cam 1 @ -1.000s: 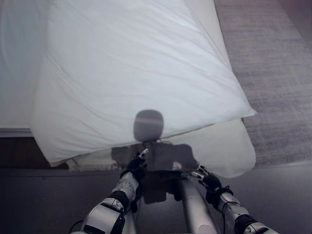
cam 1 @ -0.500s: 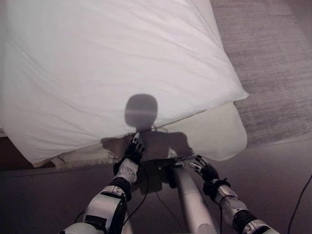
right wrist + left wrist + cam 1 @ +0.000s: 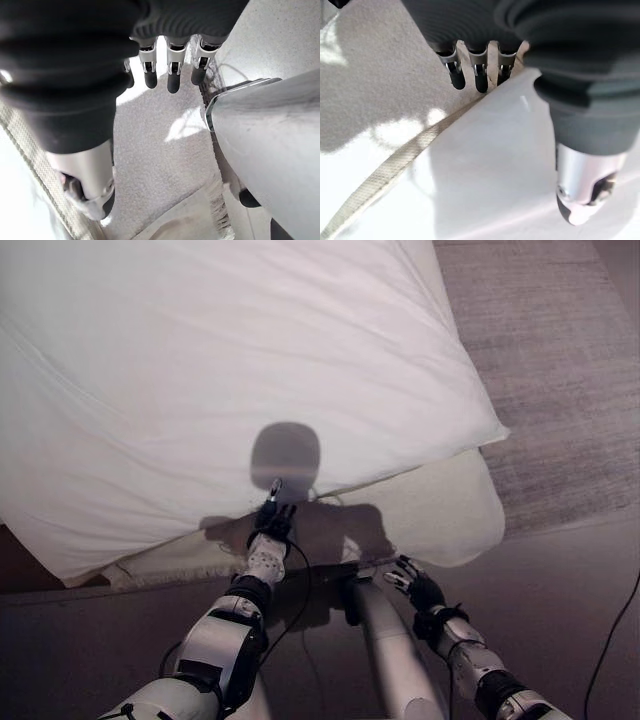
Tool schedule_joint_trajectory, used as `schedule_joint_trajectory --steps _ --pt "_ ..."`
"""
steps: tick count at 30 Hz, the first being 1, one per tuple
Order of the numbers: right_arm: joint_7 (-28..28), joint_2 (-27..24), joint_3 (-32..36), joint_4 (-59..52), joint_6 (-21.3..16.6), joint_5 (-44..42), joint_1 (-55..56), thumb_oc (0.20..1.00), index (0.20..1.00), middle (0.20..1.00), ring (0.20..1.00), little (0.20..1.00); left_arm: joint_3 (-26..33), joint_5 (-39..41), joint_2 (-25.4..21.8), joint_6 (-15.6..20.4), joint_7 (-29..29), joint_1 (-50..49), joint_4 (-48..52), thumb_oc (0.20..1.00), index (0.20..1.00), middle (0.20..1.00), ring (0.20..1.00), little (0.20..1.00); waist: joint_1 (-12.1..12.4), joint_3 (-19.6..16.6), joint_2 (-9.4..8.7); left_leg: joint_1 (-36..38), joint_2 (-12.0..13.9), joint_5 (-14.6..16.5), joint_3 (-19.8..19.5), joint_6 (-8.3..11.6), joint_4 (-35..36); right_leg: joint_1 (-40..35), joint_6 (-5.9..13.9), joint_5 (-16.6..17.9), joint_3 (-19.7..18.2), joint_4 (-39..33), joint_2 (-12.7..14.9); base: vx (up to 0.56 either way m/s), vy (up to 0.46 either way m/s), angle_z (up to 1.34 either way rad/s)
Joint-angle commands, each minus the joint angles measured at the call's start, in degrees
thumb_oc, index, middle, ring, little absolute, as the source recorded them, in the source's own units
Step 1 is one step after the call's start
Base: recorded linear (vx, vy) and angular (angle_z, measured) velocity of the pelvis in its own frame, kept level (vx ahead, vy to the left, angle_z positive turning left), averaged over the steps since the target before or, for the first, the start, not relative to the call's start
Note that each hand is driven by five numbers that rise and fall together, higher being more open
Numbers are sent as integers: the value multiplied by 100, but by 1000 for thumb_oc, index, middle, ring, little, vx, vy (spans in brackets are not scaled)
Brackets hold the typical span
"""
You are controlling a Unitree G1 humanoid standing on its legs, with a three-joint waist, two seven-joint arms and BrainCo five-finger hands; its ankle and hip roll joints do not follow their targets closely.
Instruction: Make the bed
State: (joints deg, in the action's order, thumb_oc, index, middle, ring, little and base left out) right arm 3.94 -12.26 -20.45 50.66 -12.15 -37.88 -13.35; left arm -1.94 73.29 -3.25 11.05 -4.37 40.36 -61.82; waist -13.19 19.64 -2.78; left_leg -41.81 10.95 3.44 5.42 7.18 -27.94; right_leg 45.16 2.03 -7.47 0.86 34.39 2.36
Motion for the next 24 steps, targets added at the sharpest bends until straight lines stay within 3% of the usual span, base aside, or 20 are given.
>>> schedule_joint_trajectory --steps 1,3,4,10,14,18,24 --pt "11 -71 -134 -254 -198 -163 253 1000 1000 1000 1000 1000 135 20 8 349 295 541 379 796 796 796 796 796 -2 -246 -6 -268 -272 163 235 -229 -217 -1 329 393 157 -690 -104 0 0 0" --pt "4 -57 -131 -269 -203 -168 265 1000 1000 1000 1000 1000 113 46 21 367 352 522 465 369 369 369 369 369 6 -248 -5 -269 -270 148 224 -221 -204 1 323 399 160 -700 -109 0 0 0" --pt "-4 -35 -136 -275 -210 -165 279 1000 1000 1000 1000 1000 95 52 27 381 404 501 520 200 200 200 200 200 21 -257 2 -262 -267 143 219 -216 -198 3 322 397 160 -700 -111 0 0 0" --pt "-11 26 -153 -272 -240 -224 262 1000 1000 1000 1000 1000 23 99 83 426 520 409 686 200 200 200 200 200 66 -269 11 -277 -259 135 208 -201 -221 -14 309 395 172 -707 -116 0 0 0" --pt "18 111 -135 -466 -302 -457 271 1000 1000 1000 1000 1000 -172 231 272 564 698 235 1353 200 200 200 200 200 116 -240 25 -257 -296 112 202 -223 -185 -32 315 432 170 -735 -101 0 0 0" --pt "474 308 -150 -837 -257 -1457 211 1000 1000 1000 1000 1000 -518 401 444 653 984 -127 2221 200 200 200 200 200 243 -100 46 -130 -369 106 191 -244 -119 -176 322 433 155 -791 -87 0 0 0" --pt "889 499 -312 -1207 -167 -2295 43 1000 1000 1000 1000 1000 -852 674 528 734 1152 -426 3226 200 200 200 200 200 403 14 68 -4 -472 5 142 -281 50 -330 332 506 181 -921 -58 -9 -2 5"
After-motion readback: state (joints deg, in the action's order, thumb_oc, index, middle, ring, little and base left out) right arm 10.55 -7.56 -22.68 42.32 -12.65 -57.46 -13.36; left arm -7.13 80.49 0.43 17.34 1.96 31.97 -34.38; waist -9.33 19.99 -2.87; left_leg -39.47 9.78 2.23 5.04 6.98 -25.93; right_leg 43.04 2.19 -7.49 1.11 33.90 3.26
